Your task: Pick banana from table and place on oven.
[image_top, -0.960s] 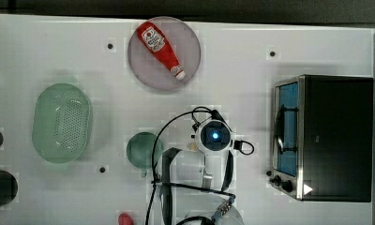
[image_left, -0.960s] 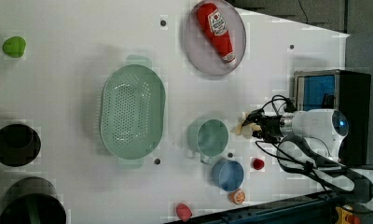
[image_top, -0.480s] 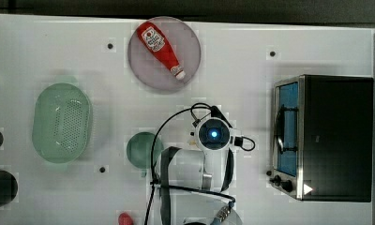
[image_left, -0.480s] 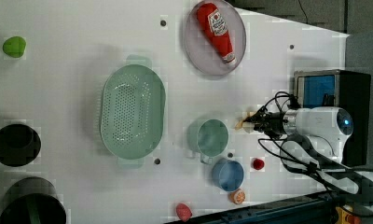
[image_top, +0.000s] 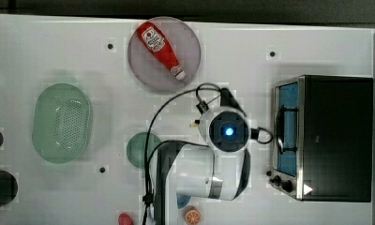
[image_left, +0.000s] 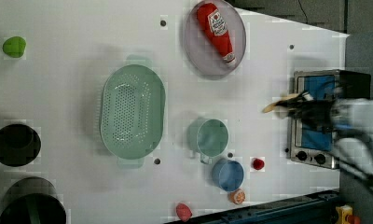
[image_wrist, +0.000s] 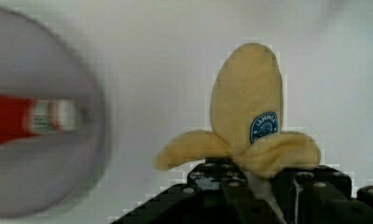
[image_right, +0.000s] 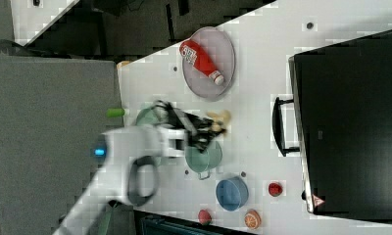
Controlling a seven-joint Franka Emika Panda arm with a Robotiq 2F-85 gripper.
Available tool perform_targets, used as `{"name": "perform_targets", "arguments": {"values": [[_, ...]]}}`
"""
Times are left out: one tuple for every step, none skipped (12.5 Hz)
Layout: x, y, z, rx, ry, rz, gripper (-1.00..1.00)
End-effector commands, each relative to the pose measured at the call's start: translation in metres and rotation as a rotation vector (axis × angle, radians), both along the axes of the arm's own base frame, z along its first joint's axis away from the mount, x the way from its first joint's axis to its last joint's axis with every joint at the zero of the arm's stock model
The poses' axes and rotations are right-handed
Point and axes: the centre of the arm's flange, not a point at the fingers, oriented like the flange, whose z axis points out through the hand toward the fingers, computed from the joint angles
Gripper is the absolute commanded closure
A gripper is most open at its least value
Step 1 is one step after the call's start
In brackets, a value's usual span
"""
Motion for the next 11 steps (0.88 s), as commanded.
{"name": "perform_targets", "arguments": {"values": [[0.008,-0.007,0.088,0.005,0.018,-0.013,0.49],[0.007,-0.013,0.115,0.009,0.040,-0.012,0.49],[0.005,-0.022,0.139,0.014,0.054,-0.002,0.49],[0.004,-0.036,0.159,0.018,0.062,0.018,0.49],[0.004,-0.054,0.173,0.020,0.058,0.033,0.49],[0.003,-0.075,0.185,0.018,0.039,0.046,0.49],[0.001,-0.097,0.191,0.016,0.024,0.051,0.49],[-0.003,-0.121,0.192,0.014,0.020,0.049,0.49],[-0.009,-0.145,0.189,0.015,0.025,0.045,0.49],[-0.015,-0.168,0.182,0.018,0.035,0.044,0.49],[-0.021,-0.189,0.173,0.020,0.048,0.036,0.49]]}}
